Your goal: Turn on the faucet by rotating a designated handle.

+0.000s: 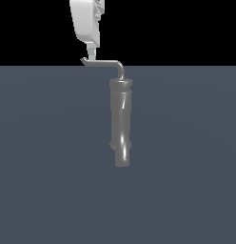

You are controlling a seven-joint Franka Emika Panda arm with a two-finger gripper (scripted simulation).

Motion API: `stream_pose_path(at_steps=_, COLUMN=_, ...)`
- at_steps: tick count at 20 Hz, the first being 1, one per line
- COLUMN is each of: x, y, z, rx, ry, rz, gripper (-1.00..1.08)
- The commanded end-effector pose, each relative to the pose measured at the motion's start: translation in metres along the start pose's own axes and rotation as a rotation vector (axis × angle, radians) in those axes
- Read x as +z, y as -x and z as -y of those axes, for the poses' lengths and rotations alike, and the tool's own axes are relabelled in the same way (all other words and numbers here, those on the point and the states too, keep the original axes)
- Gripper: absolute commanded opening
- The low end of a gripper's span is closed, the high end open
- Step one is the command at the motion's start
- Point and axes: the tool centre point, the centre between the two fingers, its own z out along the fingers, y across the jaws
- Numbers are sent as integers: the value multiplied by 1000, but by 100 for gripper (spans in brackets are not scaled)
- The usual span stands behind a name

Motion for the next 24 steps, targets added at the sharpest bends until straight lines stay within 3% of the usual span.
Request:
stream_pose_path(at_steps=1, x=4, y=1, z=3, rx=21, ry=0, rz=1, gripper=-100)
stream_pose_path(at_steps=10, x=7, y=2, z=5, rx=35, ry=0, rz=1, gripper=-100)
stream_pose_path(at_steps=24, x=7, y=7, z=-39, rx=36, ry=0, rz=1, gripper=-100)
